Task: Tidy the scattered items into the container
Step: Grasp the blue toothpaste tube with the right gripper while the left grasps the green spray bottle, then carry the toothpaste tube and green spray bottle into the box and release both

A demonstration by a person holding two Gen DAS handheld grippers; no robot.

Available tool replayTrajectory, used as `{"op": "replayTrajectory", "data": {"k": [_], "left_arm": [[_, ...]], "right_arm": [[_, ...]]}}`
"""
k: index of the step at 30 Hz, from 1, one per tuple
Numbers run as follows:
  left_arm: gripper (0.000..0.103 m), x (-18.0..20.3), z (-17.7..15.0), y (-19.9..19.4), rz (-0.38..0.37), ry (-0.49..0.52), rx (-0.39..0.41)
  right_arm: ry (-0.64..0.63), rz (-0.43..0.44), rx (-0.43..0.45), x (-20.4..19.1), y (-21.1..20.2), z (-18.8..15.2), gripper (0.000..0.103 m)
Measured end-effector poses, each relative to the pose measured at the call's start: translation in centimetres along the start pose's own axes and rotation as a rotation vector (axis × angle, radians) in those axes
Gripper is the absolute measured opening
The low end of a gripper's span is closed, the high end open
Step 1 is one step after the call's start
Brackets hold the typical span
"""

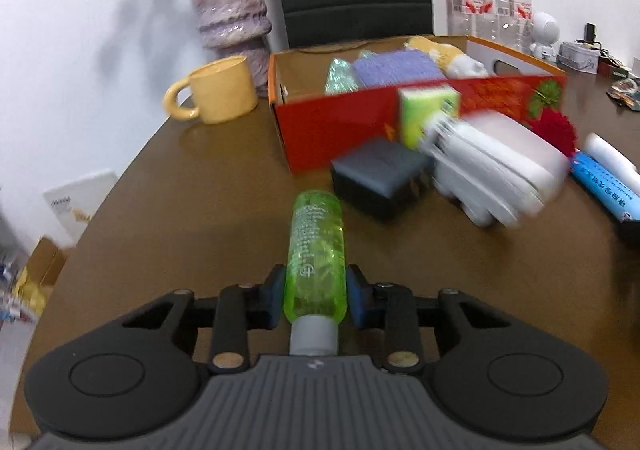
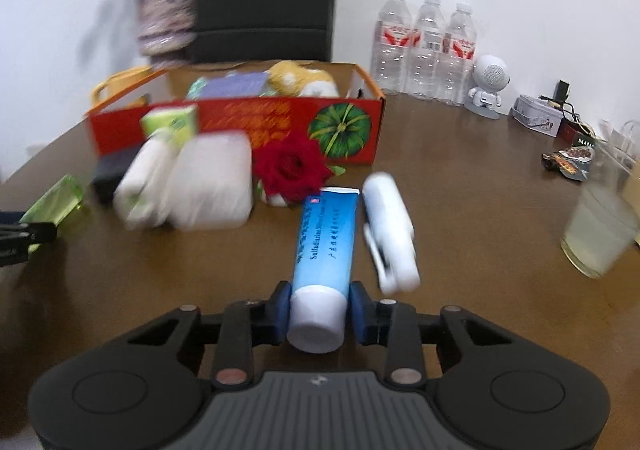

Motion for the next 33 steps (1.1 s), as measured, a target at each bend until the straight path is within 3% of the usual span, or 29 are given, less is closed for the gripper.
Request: {"op": "replayTrajectory", "data": {"k": [2, 3, 4, 5, 6, 7, 8, 13, 17, 22, 26, 29, 33], "left_arm": [[0.048, 0.4, -1.1, -1.5, -0.034, -0.026, -0.003], [0.056, 0.6, -1.4, -1.8, -0.050, -0.033, -0.005], [0.056, 0.9, -1.4, -1.9, -0.057, -0.030, 0.000], [0.056, 1.1, -1.4, -1.9, -0.055, -0.025, 0.008], [0.049, 1.3, -1.2, -1.8, -0.059, -0.021, 0.011], [0.034, 1.5, -1.1, -1.9, -0.062, -0.014, 0.010], [0.032, 1.7, -1.0, -1.9, -0.067, -0.008, 0.012], [0.031, 1.5, -1.4, -2.9, -0.104, -0.056, -0.006], [0.031, 0.5, -0.2, -5.0, -0.171, -0.116, 0.034], [0.031, -0.5, 4.8, -4.9, -0.248, -0.173, 0.106], [0.031, -1.6, 10.8, -2.5, -0.283, -0.236, 0.130], [0.032, -2.4, 15.8, 1.9, -0.341, -0.333, 0.052], [0.032, -2.4, 19.7, 8.4, -0.254, -0.339, -0.057]], "right_arm": [[0.011, 0.025, -0.008, 0.2, -1.4, -1.1, 0.031], [0.020, 0.028, -0.008, 0.3, -1.6, -1.3, 0.038], [0.028, 0.029, -0.007, 0.4, -1.8, -1.4, 0.044], [0.031, 0.023, 0.001, 0.5, -1.5, -1.3, 0.052], [0.034, 0.018, 0.010, 0.6, -1.2, -1.2, 0.049], [0.038, 0.015, 0.018, 0.7, -1.0, -1.0, 0.046], [0.041, 0.024, 0.028, 0.7, -0.7, -0.9, 0.034], [0.057, 0.058, 0.063, -0.1, -1.9, -1.0, 0.030], [0.014, 0.033, 0.198, -0.9, -5.3, -0.3, 0.030], [-0.007, 0.086, 0.307, -1.0, -7.5, 3.9, 0.030], [0.000, 0.151, 0.339, -1.3, -5.5, 9.4, 0.031], [0.025, 0.228, 0.324, -1.5, -2.0, 14.2, 0.031], [0.076, 0.287, 0.196, -2.4, 5.8, 20.4, 0.031]]}}
Point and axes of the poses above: each gripper's, at about its wrist camera, not at the fingertips, and y roughly the way its jaws point, x to its right, z to its top, the point moved 3 cm from there along y, roughly the way its jaws point, and after that the axes turned 4 degrees about z, right-handed, at the moved point
